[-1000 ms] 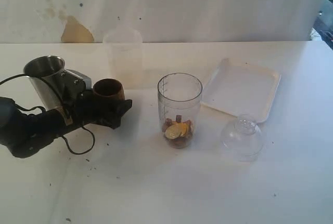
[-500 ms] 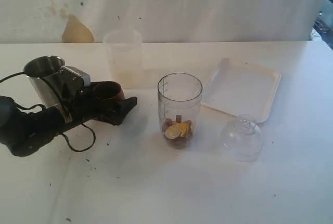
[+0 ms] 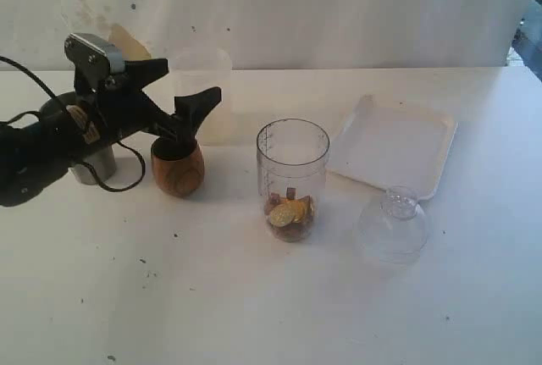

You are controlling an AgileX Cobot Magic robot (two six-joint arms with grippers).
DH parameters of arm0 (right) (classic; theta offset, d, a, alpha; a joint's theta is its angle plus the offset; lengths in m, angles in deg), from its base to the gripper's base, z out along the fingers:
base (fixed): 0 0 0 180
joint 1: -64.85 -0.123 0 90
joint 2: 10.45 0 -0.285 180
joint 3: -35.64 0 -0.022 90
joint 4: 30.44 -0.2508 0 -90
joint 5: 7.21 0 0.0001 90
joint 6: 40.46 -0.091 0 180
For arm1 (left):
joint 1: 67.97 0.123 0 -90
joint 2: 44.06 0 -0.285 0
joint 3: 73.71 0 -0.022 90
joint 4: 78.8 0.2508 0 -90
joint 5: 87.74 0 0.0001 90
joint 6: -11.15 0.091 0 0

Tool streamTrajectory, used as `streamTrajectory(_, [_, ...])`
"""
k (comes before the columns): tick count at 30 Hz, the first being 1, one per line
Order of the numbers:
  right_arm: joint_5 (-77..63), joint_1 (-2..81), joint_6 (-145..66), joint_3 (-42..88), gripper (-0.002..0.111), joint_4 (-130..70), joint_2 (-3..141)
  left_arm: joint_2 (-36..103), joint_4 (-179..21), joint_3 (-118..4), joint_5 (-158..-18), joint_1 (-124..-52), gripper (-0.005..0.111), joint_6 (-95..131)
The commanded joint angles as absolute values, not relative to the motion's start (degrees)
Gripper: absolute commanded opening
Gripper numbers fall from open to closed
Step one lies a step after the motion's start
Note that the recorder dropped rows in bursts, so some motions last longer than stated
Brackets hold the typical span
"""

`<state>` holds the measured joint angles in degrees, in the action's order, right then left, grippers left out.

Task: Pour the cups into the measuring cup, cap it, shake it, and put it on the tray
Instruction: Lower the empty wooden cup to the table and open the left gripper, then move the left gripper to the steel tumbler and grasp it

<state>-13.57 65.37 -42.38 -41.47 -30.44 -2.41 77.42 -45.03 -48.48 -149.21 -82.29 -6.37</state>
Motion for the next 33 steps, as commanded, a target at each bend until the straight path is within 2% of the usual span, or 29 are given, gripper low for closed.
streamTrajectory(1, [-13.54,65.58,-42.68,-41.58,0.0,-30.44,-2.67,72.2,-44.5,-48.51,-144.46,-82.28,0.105,-7.21])
streamTrajectory(14, [-13.54,65.58,-42.68,-41.58,0.0,-30.44,-2.67,57.0,-47.44,-47.97,-119.04,-79.93,0.105,-10.45])
streamTrajectory(25, [-13.54,65.58,-42.68,-41.58,0.0,-30.44,-2.67,47.52,-49.57,-36.89,-122.84,-73.33,0.105,-15.98])
streamTrajectory(33, [-13.54,65.58,-42.68,-41.58,0.0,-30.44,-2.67,44.41,-52.97,-25.45,-133.26,-71.46,0.105,-15.87])
